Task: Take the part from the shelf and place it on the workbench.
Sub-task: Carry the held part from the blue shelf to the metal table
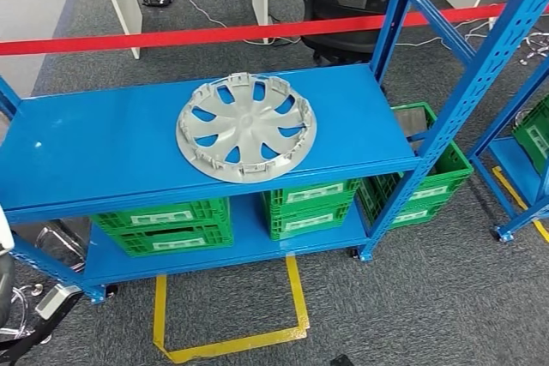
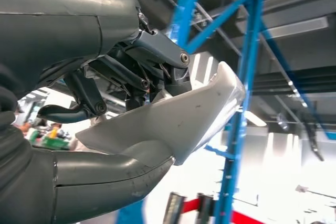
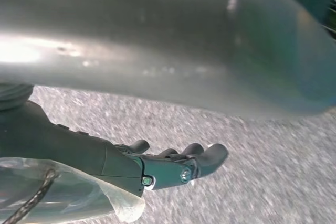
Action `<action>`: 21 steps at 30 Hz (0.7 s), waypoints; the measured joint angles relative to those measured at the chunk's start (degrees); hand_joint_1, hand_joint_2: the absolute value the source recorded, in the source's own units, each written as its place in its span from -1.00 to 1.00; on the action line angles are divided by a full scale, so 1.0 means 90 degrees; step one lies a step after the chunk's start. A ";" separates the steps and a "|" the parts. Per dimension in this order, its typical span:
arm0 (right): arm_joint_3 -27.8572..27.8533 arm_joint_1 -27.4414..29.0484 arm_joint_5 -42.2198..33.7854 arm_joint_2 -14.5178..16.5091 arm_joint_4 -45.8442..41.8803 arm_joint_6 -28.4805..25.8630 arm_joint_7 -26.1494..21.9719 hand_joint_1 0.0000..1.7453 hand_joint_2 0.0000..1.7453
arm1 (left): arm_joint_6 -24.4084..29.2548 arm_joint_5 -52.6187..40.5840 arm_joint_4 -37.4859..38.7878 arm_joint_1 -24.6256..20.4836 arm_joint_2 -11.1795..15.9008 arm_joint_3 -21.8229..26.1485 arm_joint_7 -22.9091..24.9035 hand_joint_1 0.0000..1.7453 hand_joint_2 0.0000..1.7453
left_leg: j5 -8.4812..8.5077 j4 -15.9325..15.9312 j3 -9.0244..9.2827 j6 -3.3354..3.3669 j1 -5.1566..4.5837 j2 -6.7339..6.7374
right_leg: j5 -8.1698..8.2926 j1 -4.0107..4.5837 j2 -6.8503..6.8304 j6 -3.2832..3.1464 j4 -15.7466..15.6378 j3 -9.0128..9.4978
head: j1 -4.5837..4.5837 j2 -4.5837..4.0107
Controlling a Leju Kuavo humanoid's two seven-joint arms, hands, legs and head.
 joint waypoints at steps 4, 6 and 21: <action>0.0000 -0.0002 -0.0005 0.0015 0.0007 -0.0032 0.0018 -1.00 -1.00 | 0.0000 0.0173 -0.0047 0.0147 -0.0023 0.0193 -0.0092 1.00 1.00 | 0.0249 0.0033 -0.0336 0.0052 -0.0046 0.0004 | -0.0704 0.0009 0.0008 0.0003 0.1299 -0.0202 | 0.0013 0.0000; 0.0000 -0.0007 -0.0004 0.0019 0.0007 -0.0049 0.0031 -1.00 -1.00 | 0.0000 0.0250 -0.0049 0.0189 -0.0046 0.0285 -0.0192 1.00 1.00 | 0.0354 0.0072 -0.0510 0.0043 -0.0071 0.0001 | -0.0371 0.0025 0.0011 -0.0050 0.0980 0.0191 | 0.0012 0.0000; 0.0012 -0.0035 0.0059 0.0123 0.0019 -0.0159 0.0099 -1.00 -1.00 | 0.0000 0.0532 -0.0106 0.0397 -0.0262 0.0809 -0.0740 1.00 1.00 | -0.0335 0.1769 -0.0774 -0.0406 0.0043 -0.0005 | 0.0301 0.0057 -0.0103 -0.0323 -0.0744 0.0615 | -0.0023 0.0000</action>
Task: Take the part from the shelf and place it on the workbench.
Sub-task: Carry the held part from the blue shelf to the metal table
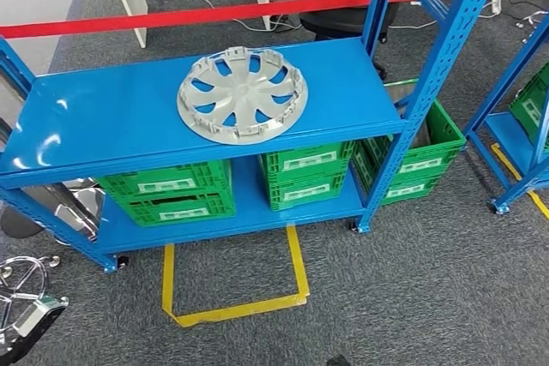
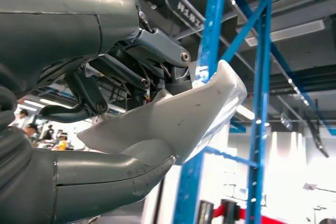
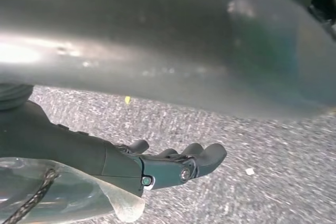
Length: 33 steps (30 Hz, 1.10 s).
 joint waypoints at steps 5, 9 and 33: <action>0.0031 -0.0012 -0.0002 0.0012 -0.0002 -0.0048 0.0001 -1.00 -1.00 | 0.0000 0.0099 -0.0048 0.0038 -0.0079 0.0121 -0.0099 1.00 1.00 | 0.0066 -0.1734 0.1101 0.0109 -0.0001 -0.0017 | 0.0204 0.0029 0.0009 0.0170 0.0222 -0.0344 | 0.0003 0.0000; 0.0039 0.0020 -0.0002 0.0013 0.0000 -0.0065 0.0022 -1.00 -1.00 | -0.0005 0.0214 -0.0058 0.0060 -0.0149 0.0209 -0.0214 1.00 1.00 | 0.0240 -0.1763 0.0832 0.0352 -0.0002 0.0023 | -0.0085 0.0006 0.0057 0.0318 0.0522 -0.0570 | 0.0014 0.0000; 0.0079 -0.0013 0.0001 0.0038 0.0000 -0.0079 0.0064 -1.00 -1.00 | -0.0185 0.0412 -0.0131 0.0095 -0.0472 0.0509 -0.0531 1.00 1.00 | 0.0225 -0.1021 0.0702 0.0070 -0.0020 0.0021 | 0.0039 0.0061 0.0011 -0.0006 0.0149 -0.0207 | 0.0008 0.0000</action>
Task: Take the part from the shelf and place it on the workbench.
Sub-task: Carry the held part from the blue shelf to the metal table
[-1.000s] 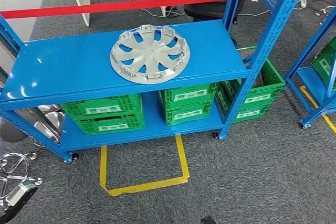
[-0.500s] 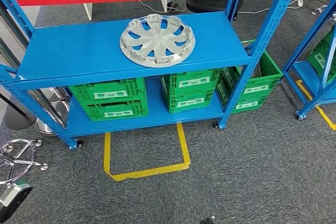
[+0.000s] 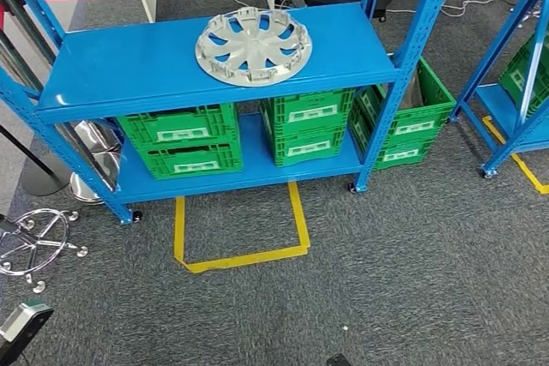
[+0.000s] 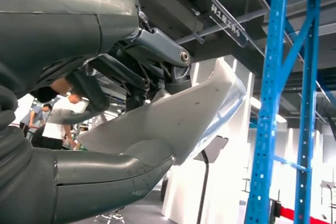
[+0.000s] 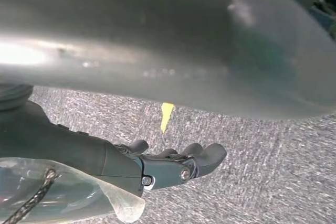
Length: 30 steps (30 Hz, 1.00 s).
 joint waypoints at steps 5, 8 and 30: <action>0.0011 0.0000 0.0000 0.0003 0.0000 0.0002 -0.0002 -1.00 -1.00 | -0.0024 0.0011 -0.0042 -0.0001 -0.0016 0.0026 -0.0013 1.00 1.00 | -0.0082 -0.0727 0.0230 0.0242 -0.0028 0.0003 | 0.0144 0.0000 0.0028 0.0195 0.0130 -0.0257 | 0.0006 0.0000; 0.0012 0.0015 0.0000 0.0002 0.0000 0.0005 -0.0001 -1.00 -1.00 | -0.0036 0.0011 -0.0052 -0.0004 -0.0036 0.0026 -0.0013 1.00 1.00 | 0.0121 -0.0738 0.0001 0.0381 -0.0014 0.0033 | -0.0657 -0.0019 0.0085 0.0286 0.0868 -0.0501 | 0.0037 0.0000; 0.0016 -0.0061 -0.0015 0.0008 -0.0005 0.0000 0.0009 -1.00 -1.00 | -0.0036 0.0220 -0.0057 -0.0031 -0.0069 0.0049 -0.0060 1.00 1.00 | 0.0008 0.0191 -0.0327 0.0046 -0.0017 0.0015 | -0.0190 0.0019 0.0053 -0.0052 0.0080 0.0166 | 0.0010 0.0000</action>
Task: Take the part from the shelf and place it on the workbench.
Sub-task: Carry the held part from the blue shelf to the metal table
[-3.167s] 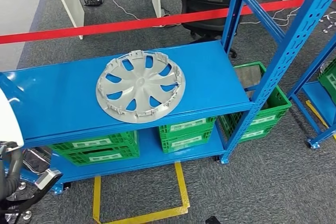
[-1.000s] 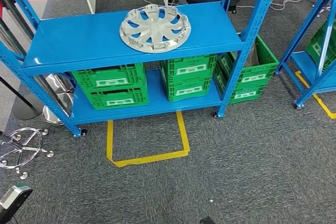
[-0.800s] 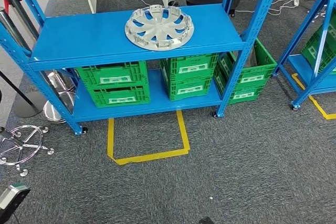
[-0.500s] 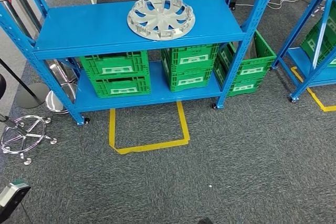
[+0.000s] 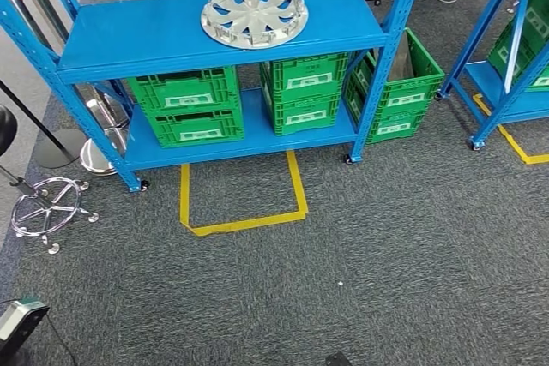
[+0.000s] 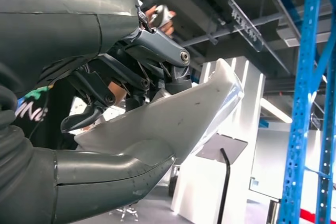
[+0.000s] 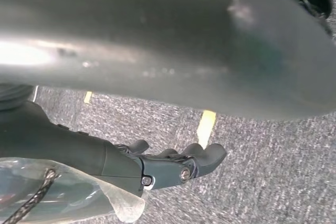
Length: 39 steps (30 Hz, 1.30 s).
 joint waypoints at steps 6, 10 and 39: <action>0.0000 0.0010 -0.0012 0.0001 0.0000 -0.0007 -0.0002 -1.00 -1.00 | -0.0011 0.0038 -0.0007 -0.0024 -0.0007 0.0014 -0.0047 1.00 1.00 | 0.0076 -0.0745 0.0234 0.0228 -0.0014 0.0013 | 0.0047 0.0017 0.0036 0.0204 0.0187 -0.0288 | 0.0012 0.0000; 0.0000 0.0016 -0.0028 0.0001 0.0000 -0.0015 0.0001 -1.00 -1.00 | -0.0030 0.0078 -0.0007 -0.0039 -0.0035 0.0015 -0.0056 1.00 1.00 | 0.0321 -0.0767 -0.0053 0.0331 0.0012 0.0041 | -0.0970 -0.0033 0.0057 0.0317 0.1423 -0.0649 | 0.0049 0.0000; 0.0002 0.0028 -0.0063 0.0013 0.0002 -0.0049 -0.0007 -1.00 -1.00 | -0.0146 0.0169 -0.0012 -0.0091 -0.0129 0.0060 -0.0068 1.00 1.00 | 0.0173 -0.1061 0.0449 0.0333 -0.0040 0.0061 | -0.0248 0.0007 0.0058 0.0247 0.0527 -0.0590 | 0.0023 0.0000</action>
